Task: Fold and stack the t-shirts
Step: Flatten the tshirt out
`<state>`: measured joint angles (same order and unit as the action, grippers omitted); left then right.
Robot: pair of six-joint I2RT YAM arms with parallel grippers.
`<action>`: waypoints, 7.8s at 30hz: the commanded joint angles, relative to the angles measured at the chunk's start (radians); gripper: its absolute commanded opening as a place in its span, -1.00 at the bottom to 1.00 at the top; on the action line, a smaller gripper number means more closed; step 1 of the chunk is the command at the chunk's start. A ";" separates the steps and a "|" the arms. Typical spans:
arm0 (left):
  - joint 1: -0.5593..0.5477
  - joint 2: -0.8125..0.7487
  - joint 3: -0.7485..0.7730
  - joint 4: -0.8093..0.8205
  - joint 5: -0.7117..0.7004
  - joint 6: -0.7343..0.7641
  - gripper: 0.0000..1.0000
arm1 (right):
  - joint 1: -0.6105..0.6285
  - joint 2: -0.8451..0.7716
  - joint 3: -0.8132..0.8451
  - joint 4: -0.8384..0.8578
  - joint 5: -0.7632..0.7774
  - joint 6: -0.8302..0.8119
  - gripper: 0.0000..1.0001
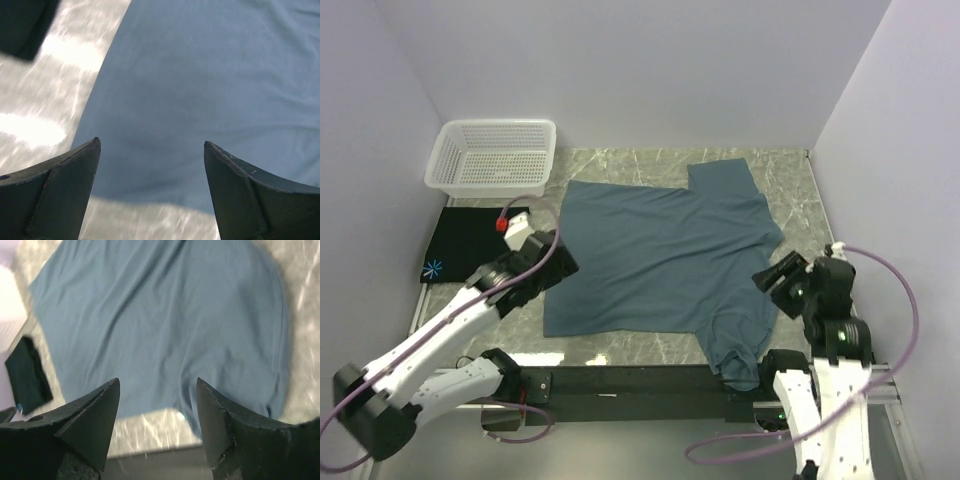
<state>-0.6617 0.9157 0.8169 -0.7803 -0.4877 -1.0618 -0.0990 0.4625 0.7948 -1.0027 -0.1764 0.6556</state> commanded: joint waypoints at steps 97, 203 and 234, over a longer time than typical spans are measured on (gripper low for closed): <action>0.205 0.339 -0.048 0.193 0.178 0.003 0.78 | 0.390 0.630 0.052 0.470 0.285 -0.160 0.83; 0.416 0.664 0.311 0.191 0.199 0.398 -0.99 | -0.080 0.640 -0.181 0.585 0.193 -0.063 0.25; 0.416 0.690 0.301 0.176 0.147 0.404 -0.99 | -0.079 0.769 -0.275 0.670 0.003 -0.057 0.12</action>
<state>-0.2516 1.6073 1.1164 -0.6098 -0.3122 -0.6731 -0.1825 1.2442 0.5400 -0.3504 -0.1703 0.6044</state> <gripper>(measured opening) 0.026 0.578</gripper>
